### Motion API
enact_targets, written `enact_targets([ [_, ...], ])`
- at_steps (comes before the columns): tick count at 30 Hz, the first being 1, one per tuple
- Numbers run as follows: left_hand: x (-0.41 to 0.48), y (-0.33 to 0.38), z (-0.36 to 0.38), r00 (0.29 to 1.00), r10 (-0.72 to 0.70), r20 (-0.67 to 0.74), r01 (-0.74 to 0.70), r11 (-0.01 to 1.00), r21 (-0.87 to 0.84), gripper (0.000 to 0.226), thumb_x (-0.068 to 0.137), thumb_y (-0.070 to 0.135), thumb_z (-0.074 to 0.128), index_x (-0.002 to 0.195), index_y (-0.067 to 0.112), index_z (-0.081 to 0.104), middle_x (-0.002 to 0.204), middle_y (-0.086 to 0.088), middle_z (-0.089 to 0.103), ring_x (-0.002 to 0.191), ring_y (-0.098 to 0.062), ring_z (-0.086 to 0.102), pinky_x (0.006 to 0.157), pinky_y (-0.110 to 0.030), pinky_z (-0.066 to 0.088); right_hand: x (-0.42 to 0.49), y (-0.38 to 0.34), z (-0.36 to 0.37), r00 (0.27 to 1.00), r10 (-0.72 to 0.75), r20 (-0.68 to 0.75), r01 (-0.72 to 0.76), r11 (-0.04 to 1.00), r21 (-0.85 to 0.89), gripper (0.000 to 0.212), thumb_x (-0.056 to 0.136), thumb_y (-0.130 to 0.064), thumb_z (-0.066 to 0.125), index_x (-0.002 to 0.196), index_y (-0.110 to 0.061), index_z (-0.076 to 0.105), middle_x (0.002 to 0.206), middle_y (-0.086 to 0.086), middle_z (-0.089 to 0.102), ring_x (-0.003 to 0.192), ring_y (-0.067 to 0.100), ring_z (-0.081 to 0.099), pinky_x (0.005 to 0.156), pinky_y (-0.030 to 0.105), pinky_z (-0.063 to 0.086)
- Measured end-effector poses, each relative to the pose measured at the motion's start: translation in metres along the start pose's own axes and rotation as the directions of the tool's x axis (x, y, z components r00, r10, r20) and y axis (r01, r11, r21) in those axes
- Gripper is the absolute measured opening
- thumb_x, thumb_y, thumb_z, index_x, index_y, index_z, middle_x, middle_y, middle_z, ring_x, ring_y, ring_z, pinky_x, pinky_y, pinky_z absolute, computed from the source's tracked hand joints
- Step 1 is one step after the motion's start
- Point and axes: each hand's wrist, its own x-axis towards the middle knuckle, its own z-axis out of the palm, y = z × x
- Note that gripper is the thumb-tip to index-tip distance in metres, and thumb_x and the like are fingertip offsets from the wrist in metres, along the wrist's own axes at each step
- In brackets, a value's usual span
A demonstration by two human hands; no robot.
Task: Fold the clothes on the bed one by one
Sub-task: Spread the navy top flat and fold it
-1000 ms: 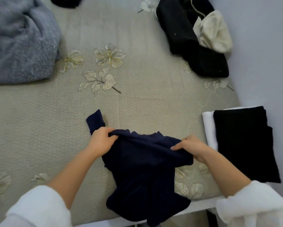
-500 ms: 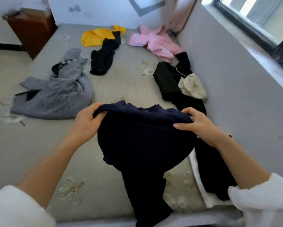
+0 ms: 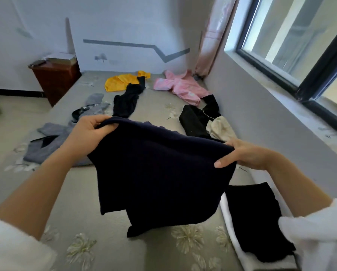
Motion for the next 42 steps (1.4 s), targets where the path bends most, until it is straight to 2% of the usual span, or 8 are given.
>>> enact_targets([
  [7, 0.014, 0.022, -0.064, 0.684, -0.326, 0.652, 0.431, 0.902, -0.001, 0.058, 0.059, 0.015, 0.089, 0.113, 0.017, 0.069, 0.111, -0.018, 0.069, 0.095, -0.033, 0.069, 0.069, -0.031, 0.058, -0.012, -0.018, -0.031, 0.998, -0.050, -0.041, 0.057, 0.983, 0.173, 0.057, 0.058, -0.015, 0.079, 0.111, 0.001, 0.065, 0.102, 0.009, 0.071, 0.090, 0.025, 0.070, 0.070, 0.029, 0.057],
  [15, 0.068, 0.000, -0.064, 0.886, -0.464, 0.001, 0.331, 0.634, 0.699, 0.015, 0.082, 0.019, 0.073, 0.073, 0.007, 0.074, 0.058, -0.006, 0.060, 0.057, -0.019, 0.053, 0.051, -0.029, 0.033, 0.041, -0.011, -0.058, 0.889, -0.021, -0.457, -0.276, 0.772, -0.572, 0.023, 0.079, -0.018, 0.076, 0.084, 0.002, 0.067, 0.091, 0.008, 0.054, 0.073, 0.021, 0.054, 0.063, 0.024, 0.042],
  [22, 0.108, -0.034, -0.038, 0.845, -0.378, -0.378, 0.459, 0.151, 0.875, 0.028, 0.091, 0.020, 0.053, 0.112, 0.007, 0.064, 0.114, -0.017, 0.060, 0.105, -0.035, 0.058, 0.084, -0.039, 0.046, 0.111, -0.003, -0.059, 0.595, -0.264, -0.759, -0.618, 0.454, -0.642, 0.027, 0.089, -0.017, 0.050, 0.113, -0.013, 0.062, 0.113, 0.016, 0.057, 0.105, 0.036, 0.055, 0.082, 0.040, 0.045],
  [26, 0.131, -0.033, -0.033, 0.668, -0.699, -0.255, 0.741, 0.654, 0.149, 0.034, 0.102, 0.018, 0.030, 0.125, -0.001, 0.047, 0.088, -0.019, 0.065, 0.058, -0.026, 0.064, 0.042, -0.028, 0.053, 0.130, -0.025, -0.068, 0.576, 0.257, -0.776, -0.287, 0.952, 0.102, 0.032, 0.097, -0.021, 0.035, 0.112, -0.001, 0.055, 0.086, 0.023, 0.067, 0.062, 0.032, 0.069, 0.055, 0.032, 0.053],
  [29, 0.153, -0.036, -0.024, 0.723, -0.600, -0.343, 0.509, 0.798, -0.322, 0.036, 0.102, 0.011, 0.028, 0.134, 0.014, 0.044, 0.116, -0.015, 0.061, 0.088, -0.029, 0.063, 0.065, -0.039, 0.058, 0.145, -0.041, -0.074, 0.572, 0.243, -0.783, 0.078, 0.935, 0.347, 0.029, 0.099, -0.020, 0.034, 0.118, -0.013, 0.056, 0.108, 0.020, 0.066, 0.086, 0.028, 0.066, 0.063, 0.031, 0.049],
  [33, 0.151, -0.038, -0.018, 0.789, -0.190, -0.585, 0.187, 0.980, -0.065, 0.037, 0.090, 0.011, 0.036, 0.104, 0.041, 0.052, 0.096, 0.010, 0.059, 0.082, -0.009, 0.056, 0.074, -0.033, 0.047, 0.139, -0.042, -0.084, 0.301, -0.220, -0.928, 0.048, 0.975, -0.216, 0.041, 0.094, -0.018, 0.042, 0.132, -0.029, 0.053, 0.133, 0.009, 0.054, 0.125, 0.027, 0.046, 0.106, 0.034, 0.032],
  [36, 0.122, -0.046, -0.014, 0.802, -0.041, -0.597, 0.066, 0.998, 0.021, 0.051, 0.080, 0.006, 0.036, 0.095, 0.054, 0.045, 0.097, 0.022, 0.057, 0.086, 0.004, 0.054, 0.075, -0.020, 0.045, 0.127, -0.020, -0.079, 0.319, -0.427, -0.846, -0.129, 0.865, -0.485, 0.049, 0.092, -0.021, 0.047, 0.139, -0.033, 0.045, 0.136, 0.015, 0.046, 0.142, 0.029, 0.023, 0.118, 0.038, -0.001],
  [42, 0.031, -0.112, 0.017, 0.867, 0.040, -0.497, 0.150, 0.930, 0.336, 0.048, 0.080, -0.012, 0.045, 0.121, 0.014, 0.047, 0.133, -0.023, 0.038, 0.122, -0.036, 0.038, 0.098, -0.042, 0.036, 0.106, 0.054, -0.032, 0.431, -0.406, -0.806, -0.202, 0.827, -0.525, 0.050, 0.091, -0.020, 0.048, 0.141, -0.021, 0.047, 0.141, 0.020, 0.043, 0.142, 0.035, 0.024, 0.118, 0.039, -0.001],
])
